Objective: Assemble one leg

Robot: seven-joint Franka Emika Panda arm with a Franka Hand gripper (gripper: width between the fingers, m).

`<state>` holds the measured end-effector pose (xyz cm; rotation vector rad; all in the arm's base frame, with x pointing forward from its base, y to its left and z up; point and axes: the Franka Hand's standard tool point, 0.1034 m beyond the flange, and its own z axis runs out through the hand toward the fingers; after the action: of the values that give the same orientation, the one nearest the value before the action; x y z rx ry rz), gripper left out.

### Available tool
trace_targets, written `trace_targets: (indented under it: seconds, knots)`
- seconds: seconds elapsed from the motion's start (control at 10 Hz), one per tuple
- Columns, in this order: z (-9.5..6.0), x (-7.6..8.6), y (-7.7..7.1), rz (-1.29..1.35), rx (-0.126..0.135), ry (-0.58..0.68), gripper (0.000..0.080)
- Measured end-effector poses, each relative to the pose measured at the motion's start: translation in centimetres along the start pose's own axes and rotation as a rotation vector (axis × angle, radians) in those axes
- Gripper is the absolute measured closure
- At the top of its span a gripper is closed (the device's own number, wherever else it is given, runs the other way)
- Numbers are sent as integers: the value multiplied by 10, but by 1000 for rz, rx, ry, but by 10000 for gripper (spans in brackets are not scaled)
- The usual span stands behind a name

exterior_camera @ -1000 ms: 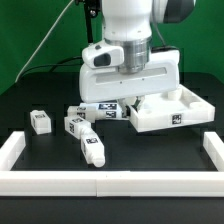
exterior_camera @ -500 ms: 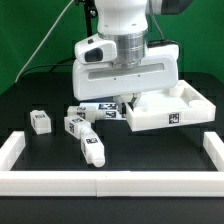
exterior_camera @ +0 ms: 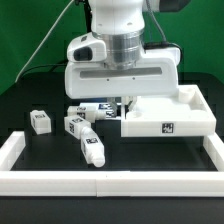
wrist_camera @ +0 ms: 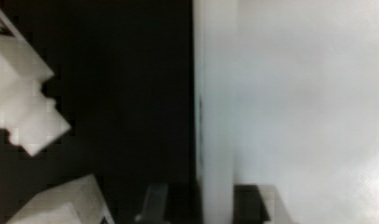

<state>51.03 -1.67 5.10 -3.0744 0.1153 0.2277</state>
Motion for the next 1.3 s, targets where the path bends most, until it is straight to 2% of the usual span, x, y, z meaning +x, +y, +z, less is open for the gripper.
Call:
trace_targets:
  seconds: [0.1, 0.5, 0.6, 0.8, 0.9, 1.0, 1.3]
  knots:
    - [8, 3, 6, 0, -1, -9, 745]
    - [9, 2, 5, -2, -2, -12, 745]
    - [17, 2, 7, 3, -4, -23, 745]
    - [27, 29, 13, 14, -10, -35, 745]
    - [28, 41, 8, 80, -18, -24, 745]
    - [28, 43, 8, 98, -51, -16, 744]
    - [29, 43, 8, 79, -51, -18, 744]
